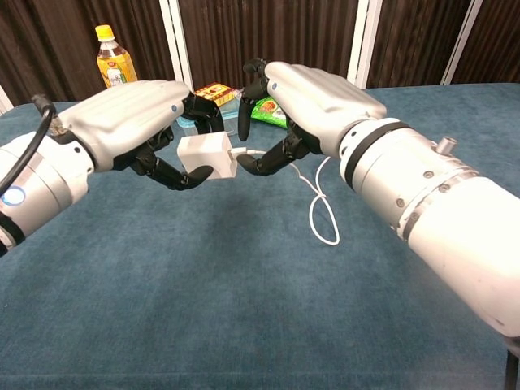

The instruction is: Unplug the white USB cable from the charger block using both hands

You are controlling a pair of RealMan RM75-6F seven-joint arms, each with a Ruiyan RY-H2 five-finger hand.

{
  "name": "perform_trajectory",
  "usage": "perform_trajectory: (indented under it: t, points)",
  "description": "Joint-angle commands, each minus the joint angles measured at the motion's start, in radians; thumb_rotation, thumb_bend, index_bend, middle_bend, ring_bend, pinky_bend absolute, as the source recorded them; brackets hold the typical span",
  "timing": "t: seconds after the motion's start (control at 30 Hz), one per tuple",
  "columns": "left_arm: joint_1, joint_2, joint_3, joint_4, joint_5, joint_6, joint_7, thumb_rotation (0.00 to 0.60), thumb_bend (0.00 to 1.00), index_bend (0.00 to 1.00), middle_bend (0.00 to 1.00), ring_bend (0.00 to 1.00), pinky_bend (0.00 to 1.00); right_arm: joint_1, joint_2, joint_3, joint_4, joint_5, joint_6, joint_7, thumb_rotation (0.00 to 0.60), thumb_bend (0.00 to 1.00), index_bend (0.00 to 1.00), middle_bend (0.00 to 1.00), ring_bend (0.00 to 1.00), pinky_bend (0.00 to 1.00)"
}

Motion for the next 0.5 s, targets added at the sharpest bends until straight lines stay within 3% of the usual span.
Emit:
perform_trajectory:
  t: [0.03, 0.5]
  points:
    - [0.0, -0.001, 0.0, 0.002, 0.001, 0.0, 0.0, 0.6, 0.57, 0.77, 0.81, 1.0, 1.0, 0.004, 0.0, -0.004, 0.0, 0.004, 0.003, 0.002, 0.6, 0.44, 0.63, 0.13, 0.0, 0.0]
    - [0.005, 0.001, 0.01, -0.003, 0.02, 0.004, -0.003, 0.6, 0.57, 0.77, 0.81, 1.0, 1.0, 0.028, -0.008, -0.019, 0.012, 0.027, 0.022, 0.002, 0.6, 0.46, 0.66, 0.14, 0.0, 0.0]
